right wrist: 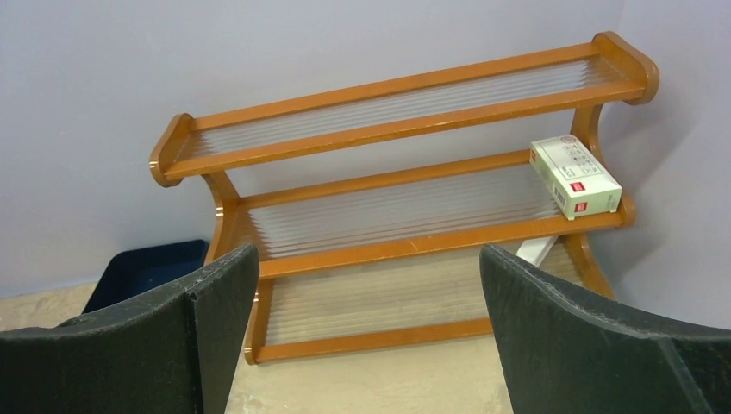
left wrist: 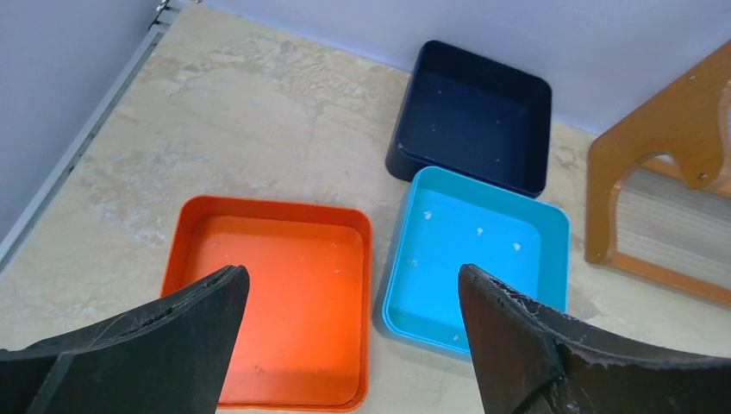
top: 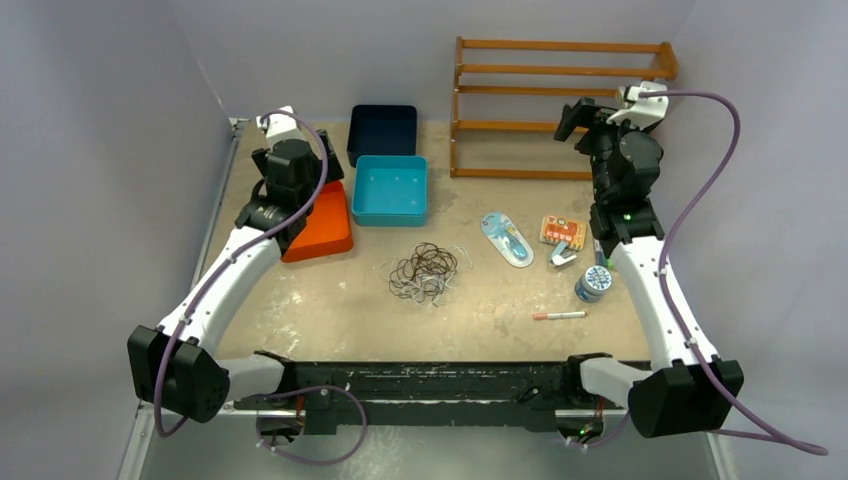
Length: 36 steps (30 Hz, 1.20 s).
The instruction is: Untangle the cables
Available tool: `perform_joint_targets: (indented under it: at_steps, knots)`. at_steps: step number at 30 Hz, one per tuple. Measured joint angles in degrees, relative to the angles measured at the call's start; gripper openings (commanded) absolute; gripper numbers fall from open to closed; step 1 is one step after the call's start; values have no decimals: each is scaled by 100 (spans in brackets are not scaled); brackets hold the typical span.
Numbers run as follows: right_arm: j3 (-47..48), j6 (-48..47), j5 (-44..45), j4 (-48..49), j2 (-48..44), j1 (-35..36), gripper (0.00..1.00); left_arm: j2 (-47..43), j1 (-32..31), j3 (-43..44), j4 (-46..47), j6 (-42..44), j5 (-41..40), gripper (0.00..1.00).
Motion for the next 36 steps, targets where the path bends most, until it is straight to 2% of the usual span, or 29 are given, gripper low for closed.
perform_joint_targets:
  at_steps: [12,16,19,29,36]
  knots:
    - [59,98,-61,-109,4,-26,99,87,-4,219,-48,-293,304,94]
    - [297,13,-363,-293,116,-31,99,87,-4,219,-74,-304,343,95]
    - [352,-72,-664,-337,190,-28,99,96,-4,219,-92,-304,417,100]
    - [435,-164,-1255,-828,734,-28,99,299,-4,219,-234,-341,437,98]
    - [435,-162,-1652,-973,813,-28,99,992,24,651,-205,-358,601,99]
